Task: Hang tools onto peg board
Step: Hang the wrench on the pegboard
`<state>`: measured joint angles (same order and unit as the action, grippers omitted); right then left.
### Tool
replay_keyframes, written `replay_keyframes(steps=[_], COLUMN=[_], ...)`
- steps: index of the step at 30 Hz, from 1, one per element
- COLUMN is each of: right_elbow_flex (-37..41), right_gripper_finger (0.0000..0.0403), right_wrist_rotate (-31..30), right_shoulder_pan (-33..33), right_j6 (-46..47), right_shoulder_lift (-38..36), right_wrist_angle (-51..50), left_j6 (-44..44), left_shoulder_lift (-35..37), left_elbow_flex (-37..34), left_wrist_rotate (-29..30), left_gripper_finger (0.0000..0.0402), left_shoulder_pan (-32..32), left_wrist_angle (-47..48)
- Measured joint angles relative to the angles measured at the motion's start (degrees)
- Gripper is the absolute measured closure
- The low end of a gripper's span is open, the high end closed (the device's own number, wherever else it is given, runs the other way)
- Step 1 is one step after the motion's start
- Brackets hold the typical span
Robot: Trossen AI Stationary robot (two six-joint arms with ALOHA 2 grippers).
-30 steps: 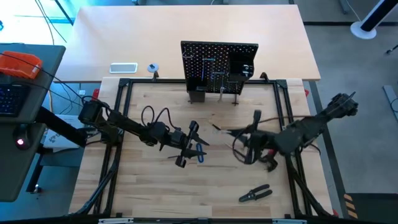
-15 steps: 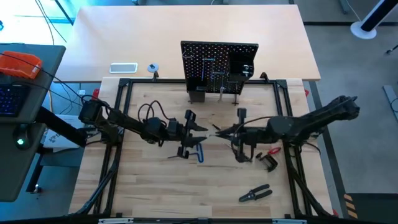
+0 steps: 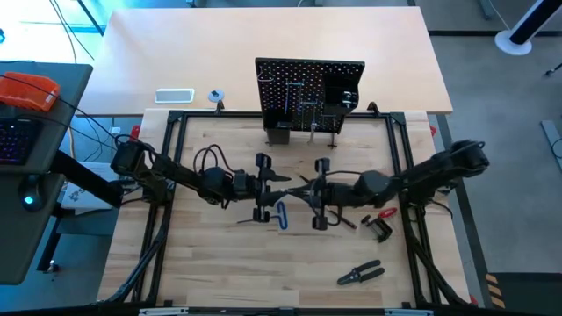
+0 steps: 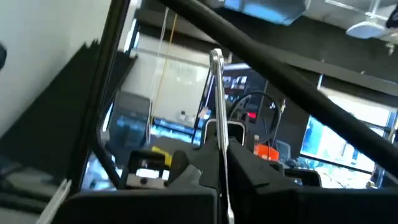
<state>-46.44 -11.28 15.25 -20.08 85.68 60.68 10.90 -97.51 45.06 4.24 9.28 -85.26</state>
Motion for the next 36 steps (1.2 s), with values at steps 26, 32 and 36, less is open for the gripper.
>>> replay_keyframes(steps=[26, 32, 36], right_elbow_flex=[4.2, 4.2, 4.2], right_gripper_finger=[0.0402, 0.0402, 0.0402], right_wrist_rotate=[-0.6, 2.6, 3.0], right_shoulder_pan=[-1.7, -2.6, -2.6], right_j6=[7.6, 9.8, 9.7], right_shoulder_lift=[-2.0, 0.6, 1.1], right_wrist_angle=[-1.6, 1.9, 3.3], left_j6=[-0.5, -1.0, -1.8], left_shoulder_lift=[7.9, 7.9, 7.8], left_elbow_flex=[-4.7, -4.7, -4.7], left_wrist_rotate=[-1.3, 1.8, 1.6], left_gripper_finger=[0.0271, 0.0271, 0.0271], left_shoulder_pan=[0.1, -0.1, -0.3], left_wrist_angle=[11.0, 10.0, 10.6])
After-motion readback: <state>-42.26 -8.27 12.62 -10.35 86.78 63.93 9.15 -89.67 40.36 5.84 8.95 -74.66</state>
